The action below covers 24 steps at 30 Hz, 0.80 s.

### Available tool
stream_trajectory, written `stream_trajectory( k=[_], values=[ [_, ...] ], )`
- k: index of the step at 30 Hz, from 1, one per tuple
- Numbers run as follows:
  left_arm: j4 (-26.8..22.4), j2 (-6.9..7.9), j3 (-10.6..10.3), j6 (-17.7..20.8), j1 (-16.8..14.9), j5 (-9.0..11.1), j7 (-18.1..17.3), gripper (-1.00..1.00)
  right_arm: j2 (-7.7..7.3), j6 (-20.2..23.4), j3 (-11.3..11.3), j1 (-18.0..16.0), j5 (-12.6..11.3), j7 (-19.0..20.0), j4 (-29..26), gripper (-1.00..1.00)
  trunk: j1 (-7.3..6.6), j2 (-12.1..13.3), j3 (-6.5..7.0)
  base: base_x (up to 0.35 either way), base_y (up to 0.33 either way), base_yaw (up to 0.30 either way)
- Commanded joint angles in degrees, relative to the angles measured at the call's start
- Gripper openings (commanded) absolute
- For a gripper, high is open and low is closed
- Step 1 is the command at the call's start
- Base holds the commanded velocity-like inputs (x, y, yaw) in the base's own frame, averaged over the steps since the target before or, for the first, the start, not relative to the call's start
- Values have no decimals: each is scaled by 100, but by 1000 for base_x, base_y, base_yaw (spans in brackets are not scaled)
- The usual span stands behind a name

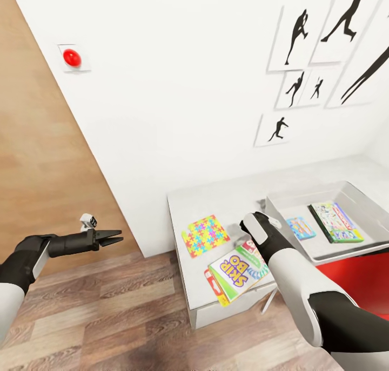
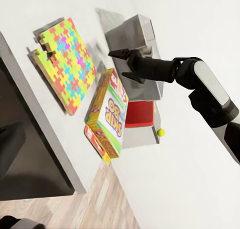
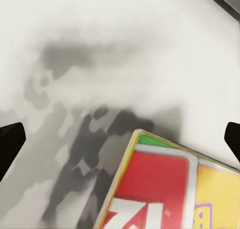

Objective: Put all the toys in the child's room - the three board games (two on the bed and one on the table), the two jigsaw puzzles on the table, and the tennis ball on the table - inside the toy box on the table in the child's room.

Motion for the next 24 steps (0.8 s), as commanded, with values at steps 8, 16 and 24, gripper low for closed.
stream_trajectory(
  k=[8, 16, 24],
  values=[
    [-1, 1, -2, 61, -4, -1, -22, 100, -4, 30, 31, -4, -32, -40, -7, 100, 3, -11, -27, 1, -19, 0],
    [-1, 6, -1, 61, -4, -1, -26, 100, -6, 25, 39, -3, -29, -40, -6, 100, 3, -11, -29, 0, -31, 0],
    [-1, 9, -2, 61, -4, 0, -31, 100, -8, 25, 40, -3, -29, -40, 7, 100, 3, -11, -30, 0, -5, 0]
  ],
)
